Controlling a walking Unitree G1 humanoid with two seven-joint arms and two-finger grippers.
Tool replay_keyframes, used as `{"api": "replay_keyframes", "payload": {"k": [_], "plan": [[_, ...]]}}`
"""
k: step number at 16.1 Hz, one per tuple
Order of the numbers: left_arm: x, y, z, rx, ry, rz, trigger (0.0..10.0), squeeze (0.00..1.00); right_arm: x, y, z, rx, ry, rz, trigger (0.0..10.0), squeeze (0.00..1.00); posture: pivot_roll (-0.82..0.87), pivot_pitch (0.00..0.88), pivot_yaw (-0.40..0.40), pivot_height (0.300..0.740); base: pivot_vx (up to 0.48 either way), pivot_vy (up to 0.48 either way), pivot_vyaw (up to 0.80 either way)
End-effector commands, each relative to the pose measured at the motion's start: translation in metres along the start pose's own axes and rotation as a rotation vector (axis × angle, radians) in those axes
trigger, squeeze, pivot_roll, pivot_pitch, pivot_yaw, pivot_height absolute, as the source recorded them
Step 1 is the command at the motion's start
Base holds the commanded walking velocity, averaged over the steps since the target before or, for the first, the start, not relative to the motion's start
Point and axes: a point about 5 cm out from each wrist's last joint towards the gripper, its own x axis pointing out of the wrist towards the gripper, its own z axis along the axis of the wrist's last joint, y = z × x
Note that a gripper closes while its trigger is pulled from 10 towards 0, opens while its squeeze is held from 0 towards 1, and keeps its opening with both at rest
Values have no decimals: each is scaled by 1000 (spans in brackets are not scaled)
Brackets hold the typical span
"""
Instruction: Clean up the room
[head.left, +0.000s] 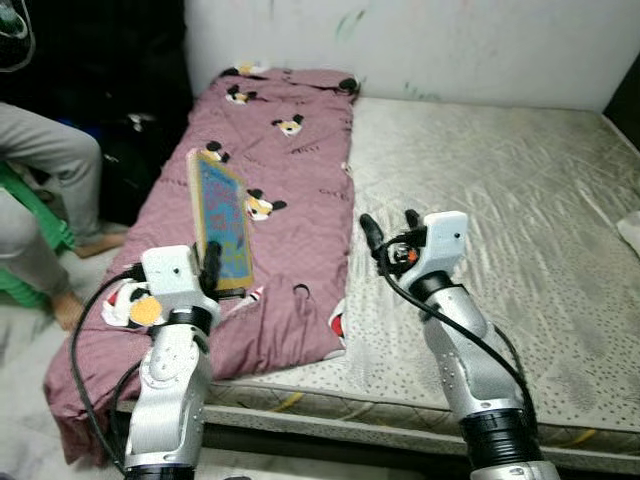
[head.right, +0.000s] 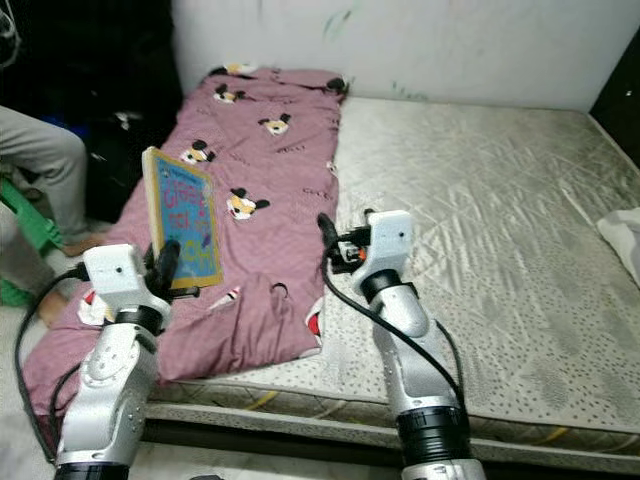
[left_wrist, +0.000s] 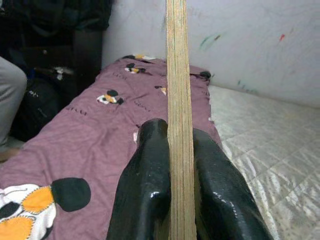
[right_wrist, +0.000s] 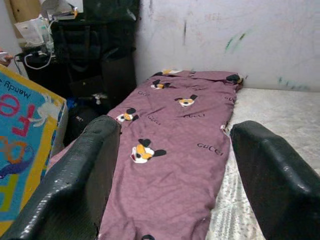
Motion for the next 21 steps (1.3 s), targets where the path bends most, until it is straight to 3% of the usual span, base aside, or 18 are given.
{"api": "replay_keyframes", "payload": {"k": [1, 7, 21], "plan": [[3, -3, 9, 11, -46, -13, 10000, 0, 2, -1, 1, 0, -7, -1, 10000, 0, 48, 29, -25, 740, 0, 0, 0], [4, -2, 8, 8, -48, -8, 10000, 0, 3, 0, 1, 4, -4, 13, 10000, 0, 45, 29, -28, 740, 0, 0, 0], [5, -3, 7, -2, -43, -5, 10000, 0, 2, -1, 0, 2, -2, 15, 10000, 0, 40, 37, -20, 740, 0, -380, 0]]}}
